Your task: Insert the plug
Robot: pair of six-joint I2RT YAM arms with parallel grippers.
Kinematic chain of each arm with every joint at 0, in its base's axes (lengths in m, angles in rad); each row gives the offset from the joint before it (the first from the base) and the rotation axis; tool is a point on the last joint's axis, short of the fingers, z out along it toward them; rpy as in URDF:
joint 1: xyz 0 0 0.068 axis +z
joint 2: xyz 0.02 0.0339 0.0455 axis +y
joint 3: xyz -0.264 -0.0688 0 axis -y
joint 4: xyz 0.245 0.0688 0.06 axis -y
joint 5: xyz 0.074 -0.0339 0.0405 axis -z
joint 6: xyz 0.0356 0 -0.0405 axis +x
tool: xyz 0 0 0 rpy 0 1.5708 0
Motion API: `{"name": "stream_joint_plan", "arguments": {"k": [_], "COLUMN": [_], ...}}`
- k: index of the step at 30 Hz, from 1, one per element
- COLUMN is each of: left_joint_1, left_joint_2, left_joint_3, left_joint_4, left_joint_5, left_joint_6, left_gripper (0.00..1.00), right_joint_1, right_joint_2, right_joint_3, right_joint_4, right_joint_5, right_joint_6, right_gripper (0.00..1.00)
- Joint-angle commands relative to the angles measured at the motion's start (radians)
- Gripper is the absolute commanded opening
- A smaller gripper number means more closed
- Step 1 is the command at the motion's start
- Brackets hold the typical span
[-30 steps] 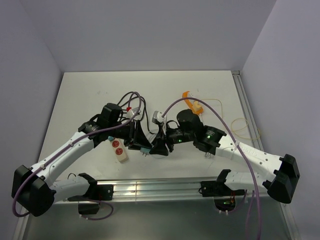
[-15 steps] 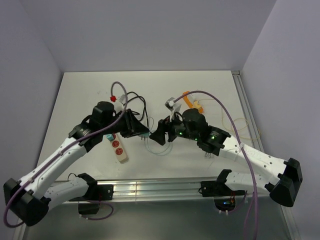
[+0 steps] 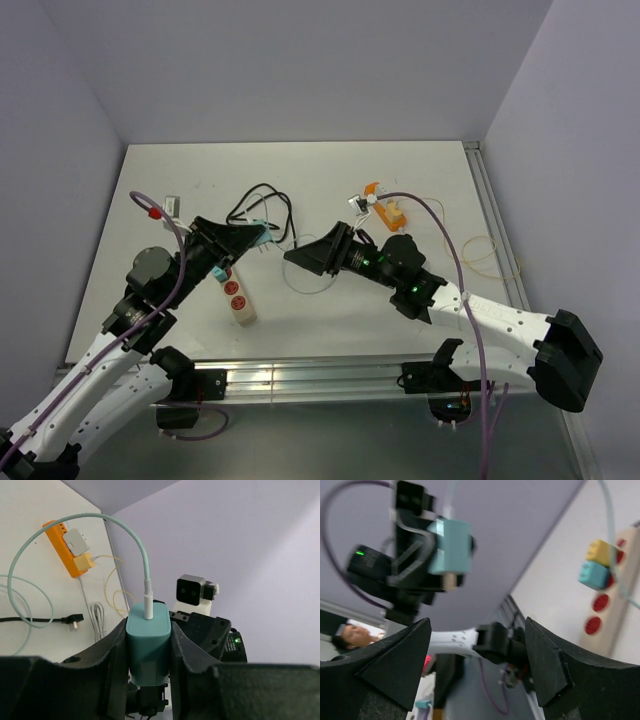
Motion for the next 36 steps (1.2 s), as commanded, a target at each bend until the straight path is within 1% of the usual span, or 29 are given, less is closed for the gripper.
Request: {"name": "stream_joint_plan", "arguments": {"k": [1,5,8,9,12,14,15,17,20,27,36], "left_joint_1": [-0.006,-0.009,-0.009,-0.010,-0.010,-0.012,-0.012,-0.012,-0.012,-0.015,-0.016], "left_joint_2": [-0.030,-0.037,-0.037,-0.036,-0.034,-0.033,-0.033,-0.030,-0.028,-0.022,-0.028], "left_joint_3": [-0.017,-0.028,-0.040,-0.043,-0.050,-0.053,-0.054,-0.056,-0.060,-0.071,-0.068], "left_joint_4": [0.093,0.099,0.119,0.124,0.137,0.141,0.141,0.139,0.151,0.165,0.164], "left_joint_5": [-0.048,-0.048,-0.046,-0.043,-0.031,-0.028,-0.028,-0.025,-0.014,-0.005,0.003], "left_joint_6": [-0.041,-0.050,-0.053,-0.053,-0.051,-0.050,-0.048,-0.045,-0.048,-0.053,-0.050], "left_gripper": [0.00,0.00,0.00,0.00,0.00,0.00,0.00,0.00,0.00,0.00,0.00], "right_joint_1": [0.000,0.000,0.000,0.000,0.000,0.000,0.001,0.001,0.000,0.001,0.009], "right_joint_2": [0.037,0.107,0.163,0.187,0.224,0.252,0.264,0.272,0.276,0.307,0.344], "right_joint_3": [0.030,0.062,0.071,0.068,0.073,0.073,0.076,0.087,0.108,0.157,0.183], "right_joint_4": [0.266,0.334,0.390,0.447,0.516,0.550,0.568,0.575,0.530,0.504,0.498], "right_joint_5": [-0.025,-0.043,-0.052,-0.055,-0.069,-0.072,-0.078,-0.081,-0.081,-0.104,-0.108], "right_joint_6": [0.110,0.156,0.196,0.226,0.270,0.288,0.299,0.300,0.290,0.282,0.280], "right_gripper": [0.83,0.80,0.75,0.71,0.64,0.63,0.60,0.60,0.60,0.61,0.48]}}
